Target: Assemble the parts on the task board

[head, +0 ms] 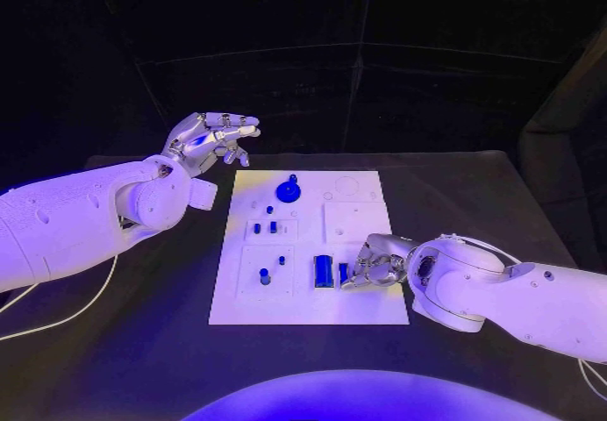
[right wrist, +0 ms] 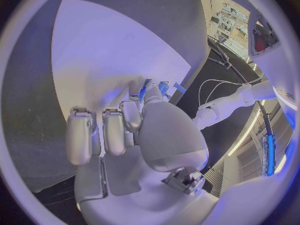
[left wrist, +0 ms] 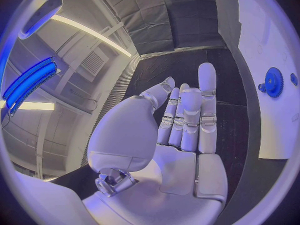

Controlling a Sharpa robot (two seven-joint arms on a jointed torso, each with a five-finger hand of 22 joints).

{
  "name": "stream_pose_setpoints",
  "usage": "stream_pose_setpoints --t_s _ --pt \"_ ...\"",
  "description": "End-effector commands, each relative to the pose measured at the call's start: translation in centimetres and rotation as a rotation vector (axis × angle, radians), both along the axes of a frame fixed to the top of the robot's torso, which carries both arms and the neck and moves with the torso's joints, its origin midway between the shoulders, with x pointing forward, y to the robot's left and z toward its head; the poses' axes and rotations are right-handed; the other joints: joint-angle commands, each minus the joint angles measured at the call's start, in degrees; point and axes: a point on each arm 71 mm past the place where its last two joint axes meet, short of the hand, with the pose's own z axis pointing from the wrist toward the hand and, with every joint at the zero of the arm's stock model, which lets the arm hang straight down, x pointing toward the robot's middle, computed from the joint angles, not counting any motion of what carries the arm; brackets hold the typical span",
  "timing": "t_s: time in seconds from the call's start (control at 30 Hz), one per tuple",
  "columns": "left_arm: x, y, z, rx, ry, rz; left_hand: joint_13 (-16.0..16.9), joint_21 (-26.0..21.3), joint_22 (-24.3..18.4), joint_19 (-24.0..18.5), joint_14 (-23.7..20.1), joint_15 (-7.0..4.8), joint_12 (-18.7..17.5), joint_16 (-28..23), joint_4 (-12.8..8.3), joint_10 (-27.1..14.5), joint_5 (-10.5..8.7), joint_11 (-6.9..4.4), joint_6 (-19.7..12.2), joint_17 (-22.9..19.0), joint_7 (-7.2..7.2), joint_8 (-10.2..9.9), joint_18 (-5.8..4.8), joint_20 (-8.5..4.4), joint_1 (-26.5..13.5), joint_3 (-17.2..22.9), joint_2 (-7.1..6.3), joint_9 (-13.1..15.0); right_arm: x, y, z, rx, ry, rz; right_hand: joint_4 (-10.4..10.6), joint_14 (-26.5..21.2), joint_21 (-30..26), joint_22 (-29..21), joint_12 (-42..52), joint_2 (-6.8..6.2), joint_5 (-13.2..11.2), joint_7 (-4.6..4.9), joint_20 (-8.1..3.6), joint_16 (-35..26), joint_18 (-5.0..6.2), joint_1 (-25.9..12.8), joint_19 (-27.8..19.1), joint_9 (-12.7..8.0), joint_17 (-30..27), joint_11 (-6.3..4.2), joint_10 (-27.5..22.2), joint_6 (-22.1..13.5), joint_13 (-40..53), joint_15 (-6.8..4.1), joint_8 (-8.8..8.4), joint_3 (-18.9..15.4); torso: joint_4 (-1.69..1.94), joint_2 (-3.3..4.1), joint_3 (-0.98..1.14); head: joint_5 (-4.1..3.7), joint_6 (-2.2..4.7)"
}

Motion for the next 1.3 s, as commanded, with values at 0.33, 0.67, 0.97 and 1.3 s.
stream_pose_setpoints --t_s 0.33,0.67,0.97,1.3 --pt "0.1 0.0 0.2 -0.028 -0.018 0.003 0.01 -0.61 -0.22 -0.2 -0.97 0.08 0.47 -0.4 0.14 -0.44 0.04 0.21 -0.43 -0.99 -0.04 0.53 1.15 0.39 -0.31 -0.72 0.05 0.06 0.6 -1.5 1.7 0.334 0.078 0.081 -1.25 -4.62 -15.65 -16.38 -33.05 0.27 0.69 3.07 1.61 -20.96 4.74 0.86 -14.9 -1.72 -25.77 2.31 -14.44 -7.47 -18.41 1.83 -3.51 -1.52 -0.13 -0.5 -0.12 -0.59 1.03" --pt "0.2 0.1 -0.3 -0.068 -0.019 0.006 -0.3 -6.77 -3.83 -6.23 -8.24 0.54 1.02 -13.44 0.94 -1.25 0.12 0.43 -0.76 -11.93 -0.18 1.53 1.12 1.0 -1.39 -3.09 0.24 -0.1 8.0 -6.2 6.0 0.827 -0.008 -0.108 -6.01 -15.13 -51.32 -47.92 -57.02 4.55 -0.27 6.48 6.16 -59.98 7.94 9.51 -27.87 -4.7 -51.46 6.87 -19.36 -9.86 -49.89 6.64 -5.89 -2.88 0.18 -2.16 -0.82 -1.56 2.79" --pt "1.7 0.5 -1.0 -0.057 -0.014 0.053 -0.46 -18.73 -12.27 -15.07 -13.33 3.7 -3.34 -36.98 1.54 -0.89 0.08 1.78 -1.14 -21.89 0.35 0.49 0.58 3.81 -1.82 -3.69 0.71 -0.3 14.0 -8.6 6.4 0.973 -0.176 -0.271 -10.08 -22.69 -66.99 -59.06 -60.17 5.43 -0.68 7.55 10.64 -74.3 7.92 8.72 -31.09 -8.97 -62.21 9.15 -21.95 -11.12 -63.66 11.03 -8.13 -2.25 -0.06 -3.43 -1.24 -1.25 6.16" --pt "3.8 0.9 -2.0 -0.034 -0.014 0.164 -0.4 -29.95 -20.75 -26.78 -18.16 7.67 -9.73 -51.89 2.4 -2.39 0.05 3.8 -2.85 -28.36 1.31 -2.48 1.25 9.19 -1.76 -7.0 1.22 -0.33 17.4 -8.2 5.9 1.023 -0.26 -0.321 -13.75 -21.11 -73.86 -64.87 -60.28 5.66 -0.82 7.62 11.26 -76.51 7.91 4.35 -27.69 -12.61 -68.41 9.68 -22.31 -11.46 -70.65 11.51 -8.16 0.23 0.1 -4.26 -1.06 -0.74 9.04"
